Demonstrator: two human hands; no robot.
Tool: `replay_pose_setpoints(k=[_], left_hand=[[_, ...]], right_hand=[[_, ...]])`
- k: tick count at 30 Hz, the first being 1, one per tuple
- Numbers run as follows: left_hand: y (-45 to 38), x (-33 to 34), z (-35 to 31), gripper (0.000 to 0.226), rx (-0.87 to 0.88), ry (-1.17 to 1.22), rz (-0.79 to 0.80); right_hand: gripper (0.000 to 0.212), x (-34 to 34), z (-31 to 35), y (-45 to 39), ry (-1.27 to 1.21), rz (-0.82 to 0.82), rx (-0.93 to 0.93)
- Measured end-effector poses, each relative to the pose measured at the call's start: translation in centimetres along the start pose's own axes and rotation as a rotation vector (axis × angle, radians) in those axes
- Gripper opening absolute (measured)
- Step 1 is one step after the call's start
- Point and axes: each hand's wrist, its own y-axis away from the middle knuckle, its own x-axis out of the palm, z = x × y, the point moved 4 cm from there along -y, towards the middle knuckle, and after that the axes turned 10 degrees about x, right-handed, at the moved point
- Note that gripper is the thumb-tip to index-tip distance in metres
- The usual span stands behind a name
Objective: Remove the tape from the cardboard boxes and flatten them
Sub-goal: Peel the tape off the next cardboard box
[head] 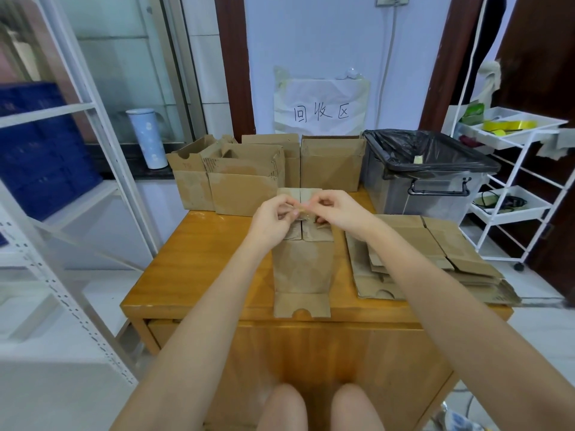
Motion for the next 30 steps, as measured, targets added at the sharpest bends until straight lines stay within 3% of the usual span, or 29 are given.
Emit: replay_pose_setpoints(k=[2,6,9,14,17,20,25,30], left_hand=[[0.1,0.0,0.1,0.011,-0.005,0.006,0.000],[0.2,-0.1,0.1,0.012,0.018,0.017,0.009],[0.4,-0.2,-0.3,0.016,0.038,0.026,0.008],[0.7,-0.1,0.1,0.034,0.046,0.027,-0.015],[0.9,-0.3,-0.1,0.024,0.017,-0.028,-0.053],[1.5,0.2,-0.5,0.023,-0.012,-0.082,-0.032],[3.1,0.2,-0.6,0.050,-0.038,-0.430,-0.111],[3.5,-1.1,0.1,0.051,-0.108,-0.260,0.004]], right_hand=[[0.027,-0.2,-0.1,0.1,-0.052,0.041,0.024],[0.018,-0.2,-0.1,0.1,0.061,0.022,-0.050],[0.027,-0.3,0.2,0.1,0.087,0.084,-0.030],[0.032,0.7,1.5,-0.3,0.553,0.083,-0.037],[0.033,1.4,2.0,-0.3,0.725,0.046,-0.080],[0.029,1.7,2.0,-0.2,0.753,0.004,-0.089],[0.025,1.0,2.7,-0.1,0.680,0.005,-0.037],[0.025,1.1,3.1,-0.2,0.633,0.002,0.018]])
